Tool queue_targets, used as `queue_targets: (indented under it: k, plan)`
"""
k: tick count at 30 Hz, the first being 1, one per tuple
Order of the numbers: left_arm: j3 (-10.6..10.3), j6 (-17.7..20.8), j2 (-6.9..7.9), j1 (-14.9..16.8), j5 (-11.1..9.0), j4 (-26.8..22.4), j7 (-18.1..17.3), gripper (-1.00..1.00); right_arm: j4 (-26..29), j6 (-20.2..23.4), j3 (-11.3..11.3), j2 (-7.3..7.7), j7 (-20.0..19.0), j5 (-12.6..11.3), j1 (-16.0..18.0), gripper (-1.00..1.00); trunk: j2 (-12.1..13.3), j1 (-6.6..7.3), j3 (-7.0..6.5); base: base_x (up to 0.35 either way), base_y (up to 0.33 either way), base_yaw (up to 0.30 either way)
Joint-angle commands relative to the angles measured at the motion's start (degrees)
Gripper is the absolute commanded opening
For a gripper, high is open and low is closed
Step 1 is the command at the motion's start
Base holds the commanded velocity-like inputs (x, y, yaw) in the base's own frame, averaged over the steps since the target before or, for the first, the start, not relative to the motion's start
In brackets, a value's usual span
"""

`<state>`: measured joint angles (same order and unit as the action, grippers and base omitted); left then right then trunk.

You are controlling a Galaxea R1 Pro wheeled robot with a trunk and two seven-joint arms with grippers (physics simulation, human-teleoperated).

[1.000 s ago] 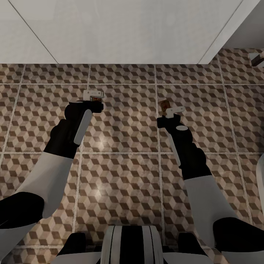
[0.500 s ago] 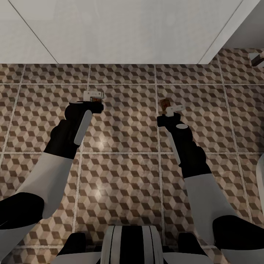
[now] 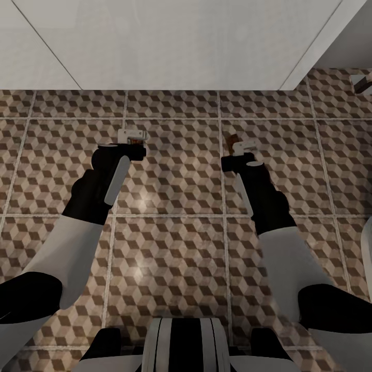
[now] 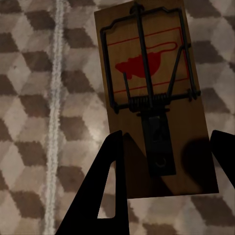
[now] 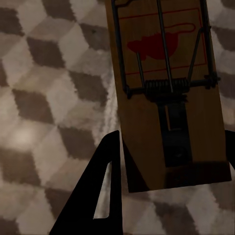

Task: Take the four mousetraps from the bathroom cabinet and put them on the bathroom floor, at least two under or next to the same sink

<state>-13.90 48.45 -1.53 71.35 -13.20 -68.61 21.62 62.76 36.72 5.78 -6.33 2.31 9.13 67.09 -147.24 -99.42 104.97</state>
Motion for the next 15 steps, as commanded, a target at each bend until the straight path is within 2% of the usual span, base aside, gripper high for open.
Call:
queue_targets:
  k: [1, 15]
  plan:
    - [-0.1, 0.1, 0.01, 0.0, -0.6, 0.0, 0.5, -1.0, -1.0, 0.4, 0.1, 0.01, 0.2, 0.3, 0.8, -1.0, 0.0, 0.01, 0.03, 0.0, 0.0, 0.0]
    - [-0.1, 0.1, -0.06, 0.0, -0.6, 0.0, 0.5, -1.0, -8.1, 0.4, 0.1, -0.17, 0.2, 0.3, 6.2, -1.0, 0.0, 0.01, 0.03, 0.0, 0.0, 0.0]
